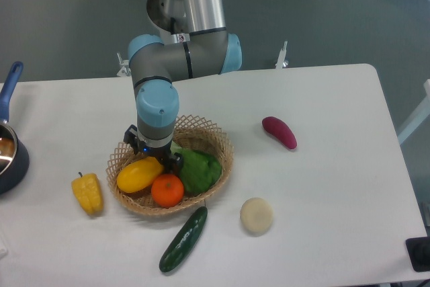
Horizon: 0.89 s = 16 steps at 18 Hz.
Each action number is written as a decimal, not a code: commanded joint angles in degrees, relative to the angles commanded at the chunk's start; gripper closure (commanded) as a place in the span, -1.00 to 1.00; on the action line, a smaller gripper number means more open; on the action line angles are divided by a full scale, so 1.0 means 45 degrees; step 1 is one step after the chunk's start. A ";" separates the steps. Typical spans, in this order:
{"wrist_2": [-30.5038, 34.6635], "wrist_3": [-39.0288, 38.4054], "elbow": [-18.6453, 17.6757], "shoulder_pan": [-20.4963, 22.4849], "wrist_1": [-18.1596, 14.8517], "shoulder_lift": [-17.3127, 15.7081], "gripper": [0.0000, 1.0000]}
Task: Pick up the mango from the basket
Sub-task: 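Close the gripper around the yellow mango in the basket, then lift the grasped yellow mango up out of the basket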
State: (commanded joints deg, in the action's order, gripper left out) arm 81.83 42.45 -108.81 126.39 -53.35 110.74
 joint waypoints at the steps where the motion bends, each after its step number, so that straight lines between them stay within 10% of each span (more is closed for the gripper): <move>1: 0.0020 -0.0078 0.0000 0.0000 0.0000 0.0000 -0.43; 8: 0.0000 -0.0117 0.0039 0.0000 0.0000 -0.0097 0.07; 16: -0.0039 -0.0040 0.0215 0.0019 -0.0039 -0.0429 0.10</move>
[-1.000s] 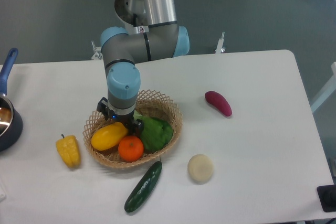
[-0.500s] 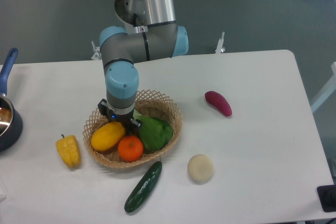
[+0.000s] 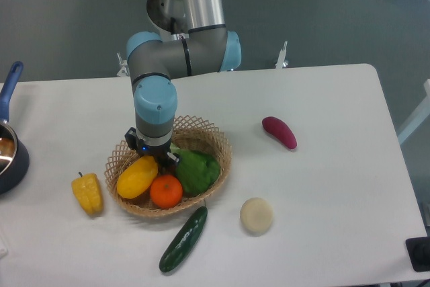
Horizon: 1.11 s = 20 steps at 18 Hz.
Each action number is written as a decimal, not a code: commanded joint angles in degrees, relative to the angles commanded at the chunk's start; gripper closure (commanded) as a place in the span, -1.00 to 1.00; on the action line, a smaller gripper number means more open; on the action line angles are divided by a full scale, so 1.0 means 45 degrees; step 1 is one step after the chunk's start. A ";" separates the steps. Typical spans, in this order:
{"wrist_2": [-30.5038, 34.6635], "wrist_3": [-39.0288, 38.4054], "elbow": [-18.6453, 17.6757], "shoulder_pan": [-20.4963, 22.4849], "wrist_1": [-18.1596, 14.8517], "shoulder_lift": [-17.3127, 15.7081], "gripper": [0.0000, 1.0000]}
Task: Pick up the mango from the basket
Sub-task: 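Lift the grasped yellow mango up out of the basket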
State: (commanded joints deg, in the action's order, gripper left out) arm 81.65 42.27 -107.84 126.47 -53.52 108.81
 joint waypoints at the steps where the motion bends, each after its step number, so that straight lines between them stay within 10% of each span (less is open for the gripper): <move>1: 0.0000 0.0020 0.0000 0.0020 0.0000 -0.0040 0.10; 10: -0.0194 0.0389 0.1014 0.0544 0.0000 -0.1036 0.10; 20: -0.4664 0.1172 0.4217 0.3592 0.0137 -0.0705 0.09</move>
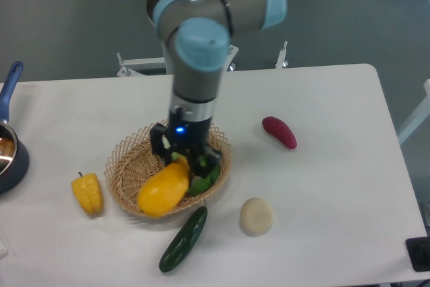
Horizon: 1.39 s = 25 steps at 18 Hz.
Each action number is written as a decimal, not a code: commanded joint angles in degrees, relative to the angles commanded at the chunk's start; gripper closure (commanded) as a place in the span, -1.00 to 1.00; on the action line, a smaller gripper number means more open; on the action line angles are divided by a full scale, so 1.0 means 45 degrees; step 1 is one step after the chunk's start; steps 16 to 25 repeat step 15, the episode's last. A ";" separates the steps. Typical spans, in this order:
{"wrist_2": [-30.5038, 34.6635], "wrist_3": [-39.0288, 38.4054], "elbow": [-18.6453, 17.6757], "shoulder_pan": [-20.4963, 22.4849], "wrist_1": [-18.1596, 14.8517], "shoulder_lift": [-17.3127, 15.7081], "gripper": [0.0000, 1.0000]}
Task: Pick up the mango from the basket
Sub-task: 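Lift the grasped yellow mango up out of the basket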
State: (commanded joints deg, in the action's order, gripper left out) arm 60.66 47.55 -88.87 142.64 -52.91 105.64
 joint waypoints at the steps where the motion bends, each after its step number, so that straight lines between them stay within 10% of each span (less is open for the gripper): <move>1: -0.0159 0.0000 0.0196 0.0080 0.0000 0.0059 0.09; 25: -0.0141 0.0039 0.0745 0.0061 0.0019 0.0333 0.09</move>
